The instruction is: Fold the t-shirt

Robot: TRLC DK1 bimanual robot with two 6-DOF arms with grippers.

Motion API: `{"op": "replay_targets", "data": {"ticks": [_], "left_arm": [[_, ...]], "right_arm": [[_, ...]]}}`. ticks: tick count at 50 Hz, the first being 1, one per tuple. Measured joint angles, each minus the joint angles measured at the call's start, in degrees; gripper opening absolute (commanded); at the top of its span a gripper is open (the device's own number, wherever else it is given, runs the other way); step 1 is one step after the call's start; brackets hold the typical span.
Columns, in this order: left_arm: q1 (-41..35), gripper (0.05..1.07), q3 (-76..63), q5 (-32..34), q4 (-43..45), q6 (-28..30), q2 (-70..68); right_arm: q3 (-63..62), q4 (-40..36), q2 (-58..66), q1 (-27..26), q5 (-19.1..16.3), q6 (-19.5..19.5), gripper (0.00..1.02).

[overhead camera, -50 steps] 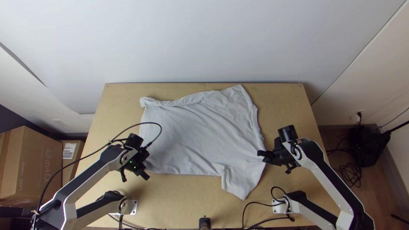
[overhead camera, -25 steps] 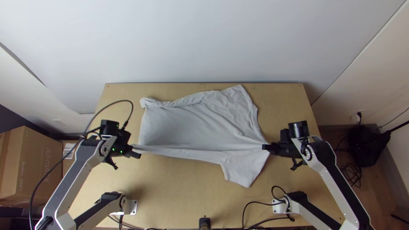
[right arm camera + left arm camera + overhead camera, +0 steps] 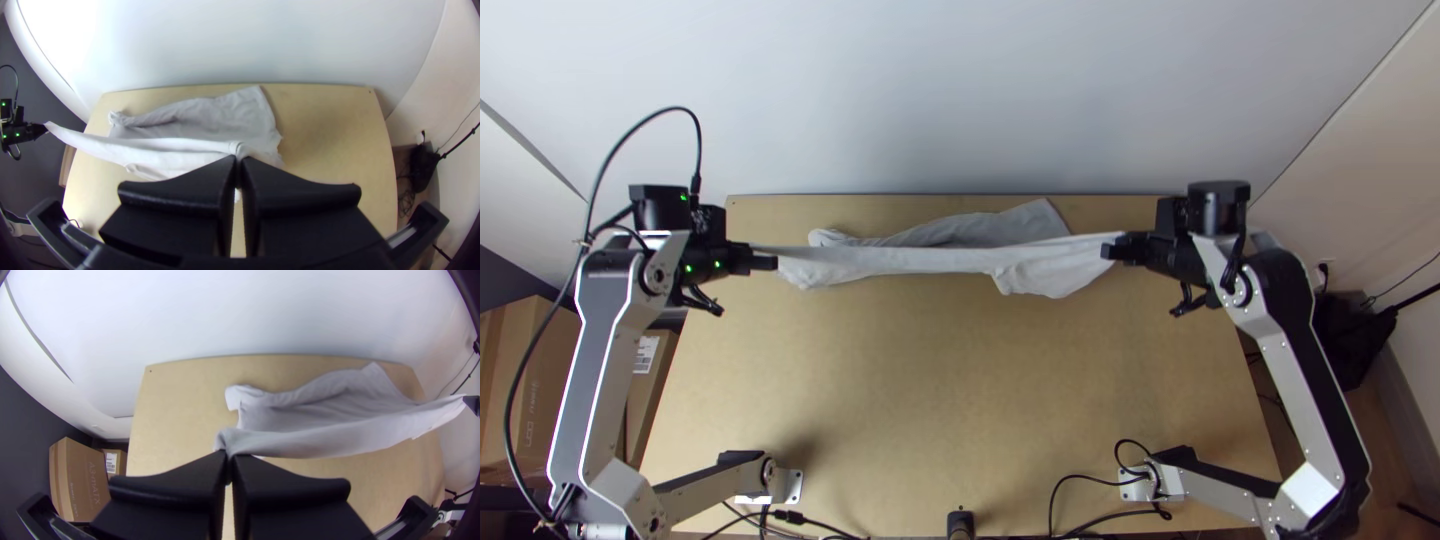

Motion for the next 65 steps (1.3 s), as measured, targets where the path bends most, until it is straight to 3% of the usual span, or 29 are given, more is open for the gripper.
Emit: {"op": "replay_targets", "data": {"ticks": [11, 22, 27, 44, 65], "left_arm": [[2.5, 0.08, 13.6, 0.0, -0.6, -1.4, 4.9], [4.6, 0.08, 25.8, 0.3, 0.4, -4.4, 6.8], [5.2, 0.08, 30.7, 0.5, 1.1, -5.7, 6.8], [6.5, 0.08, 34.9, 1.3, 4.5, -9.2, -3.1], [3.1, 0.08, 36.9, 2.4, 6.7, -14.3, -20.0]], "right_arm": [[13.1, 1.6, 7.7, 0.0, 0.5, -0.7, 0.02], [37.9, 2.8, 18.3, -1.2, 1.1, -1.5, 0.02], [43.1, 6.0, 18.4, -1.4, 1.4, -1.5, 0.02], [40.6, 9.0, 1.7, 3.0, 1.7, -1.4, 0.02], [36.8, 9.1, -20.7, 3.3, 0.1, 0.1, 0.02]]}}
